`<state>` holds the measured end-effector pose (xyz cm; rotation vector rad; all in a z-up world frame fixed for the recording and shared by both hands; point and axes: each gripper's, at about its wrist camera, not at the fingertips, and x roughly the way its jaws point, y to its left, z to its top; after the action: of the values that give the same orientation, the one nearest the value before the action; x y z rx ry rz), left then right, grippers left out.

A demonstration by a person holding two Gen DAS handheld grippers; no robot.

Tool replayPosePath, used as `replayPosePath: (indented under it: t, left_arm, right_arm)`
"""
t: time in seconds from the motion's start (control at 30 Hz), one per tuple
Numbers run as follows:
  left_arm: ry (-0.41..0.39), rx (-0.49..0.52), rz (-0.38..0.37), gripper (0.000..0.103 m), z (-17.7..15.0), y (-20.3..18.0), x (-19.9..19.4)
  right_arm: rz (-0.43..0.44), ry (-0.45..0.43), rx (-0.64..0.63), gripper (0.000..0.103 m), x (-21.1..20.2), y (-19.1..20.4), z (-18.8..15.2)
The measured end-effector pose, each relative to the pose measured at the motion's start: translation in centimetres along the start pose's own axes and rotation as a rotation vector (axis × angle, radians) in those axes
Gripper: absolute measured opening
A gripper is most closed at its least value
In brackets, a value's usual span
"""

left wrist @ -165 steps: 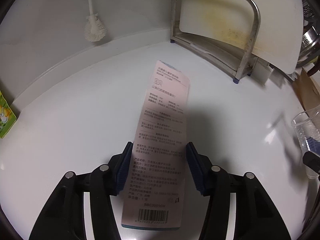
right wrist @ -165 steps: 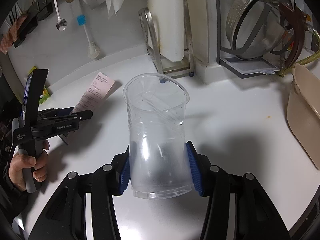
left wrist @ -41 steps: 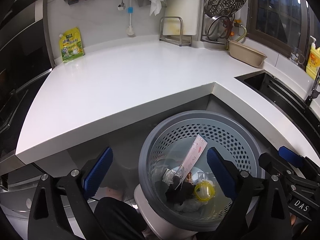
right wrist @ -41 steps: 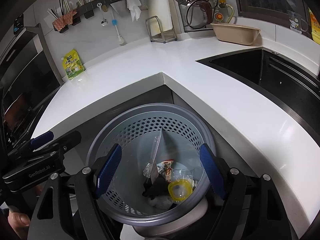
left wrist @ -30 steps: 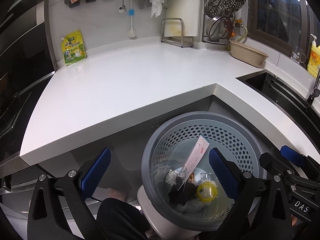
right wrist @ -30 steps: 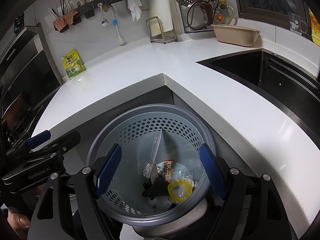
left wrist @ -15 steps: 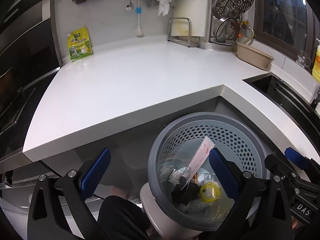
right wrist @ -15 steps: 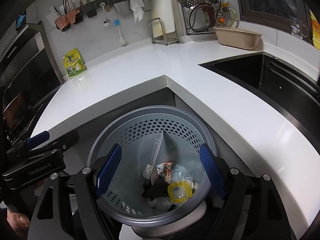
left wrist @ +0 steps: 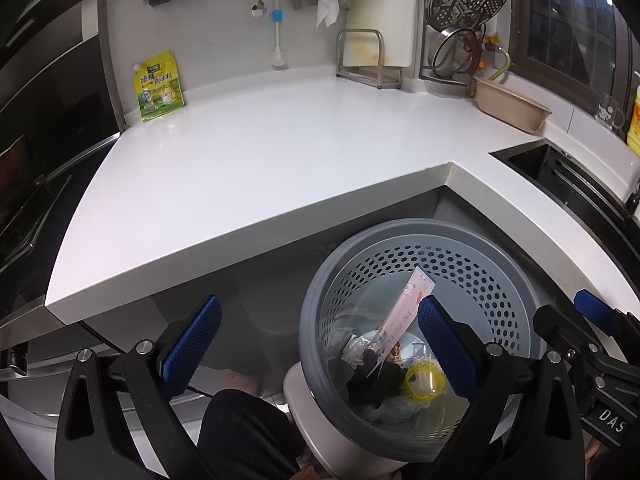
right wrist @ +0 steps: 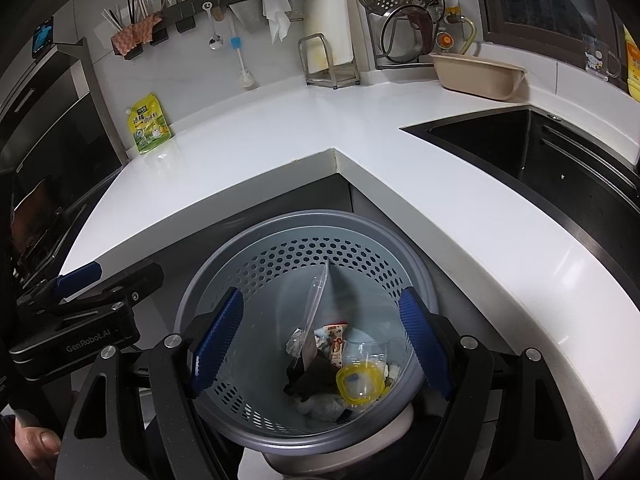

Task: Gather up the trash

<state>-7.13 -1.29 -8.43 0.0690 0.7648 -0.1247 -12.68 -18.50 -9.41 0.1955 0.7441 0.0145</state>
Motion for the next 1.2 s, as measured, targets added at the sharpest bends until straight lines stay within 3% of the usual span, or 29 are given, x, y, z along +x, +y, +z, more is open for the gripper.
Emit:
replayPosePath:
  t: [1.2]
  left_arm:
    - [-0.001, 0.001, 0.000, 0.097, 0.07, -0.02, -0.01]
  right_arm:
    - [-0.006, 0.000, -0.010, 0.077, 0.05, 0.19, -0.02]
